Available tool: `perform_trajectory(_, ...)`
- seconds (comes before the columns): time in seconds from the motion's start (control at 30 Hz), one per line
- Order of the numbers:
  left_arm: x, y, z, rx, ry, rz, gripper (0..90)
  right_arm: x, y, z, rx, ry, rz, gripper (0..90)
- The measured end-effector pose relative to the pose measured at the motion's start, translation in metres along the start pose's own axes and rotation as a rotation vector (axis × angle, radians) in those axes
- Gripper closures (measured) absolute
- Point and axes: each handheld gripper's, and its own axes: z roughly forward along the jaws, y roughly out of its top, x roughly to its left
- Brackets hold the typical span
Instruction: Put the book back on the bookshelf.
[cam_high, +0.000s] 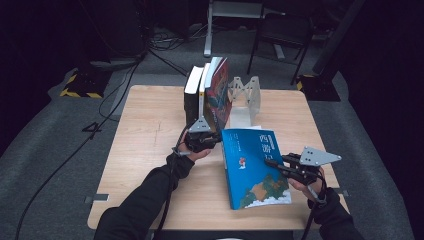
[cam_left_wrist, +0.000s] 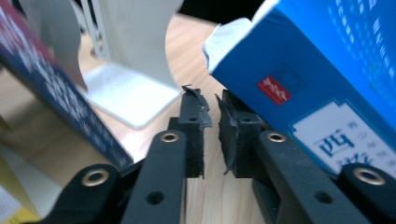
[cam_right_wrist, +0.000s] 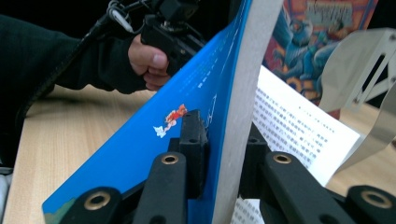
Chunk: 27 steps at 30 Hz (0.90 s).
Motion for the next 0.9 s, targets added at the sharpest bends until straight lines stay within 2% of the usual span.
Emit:
perform_trajectory(0.07, 0.001, 0.009, -0.006, -0.042, -0.021, 0.003, 85.1, 0.002, 0.004, 0.000, -0.014, 0.002, -0.027, 76.3)
perform_trajectory(0.13, -0.001, 0.016, -0.009, -0.039, -0.014, 0.025, 89.8, 0.006, 0.007, 0.001, -0.012, -0.007, -0.056, 76.4)
perform_trajectory(0.23, -0.007, 0.022, -0.016, -0.043, -0.015, 0.063, 89.9, 0.008, 0.007, 0.000, -0.006, -0.025, -0.076, 76.6)
perform_trajectory(0.33, -0.012, 0.026, -0.020, -0.039, -0.012, 0.082, 90.0, 0.008, 0.005, 0.001, 0.007, -0.038, -0.074, 77.0)
perform_trajectory(0.4, -0.017, 0.030, -0.022, -0.035, -0.009, 0.096, 90.0, 0.009, 0.002, 0.003, 0.029, -0.066, -0.077, 77.2)
perform_trajectory(0.53, -0.028, 0.037, -0.027, -0.033, 0.001, 0.136, 90.0, 0.007, 0.000, 0.003, 0.035, -0.092, -0.075, 77.3)
perform_trajectory(0.6, -0.035, 0.041, -0.031, -0.038, -0.009, 0.153, 90.0, 0.007, 0.001, 0.003, 0.038, -0.101, -0.082, 77.3)
perform_trajectory(0.73, -0.047, 0.049, -0.037, -0.053, -0.026, 0.187, 90.0, 0.006, 0.001, 0.002, 0.027, -0.130, -0.078, 77.4)
perform_trajectory(0.9, -0.056, 0.057, -0.036, -0.061, -0.030, 0.214, 90.0, 0.004, 0.004, 0.002, 0.010, -0.172, -0.086, 77.7)
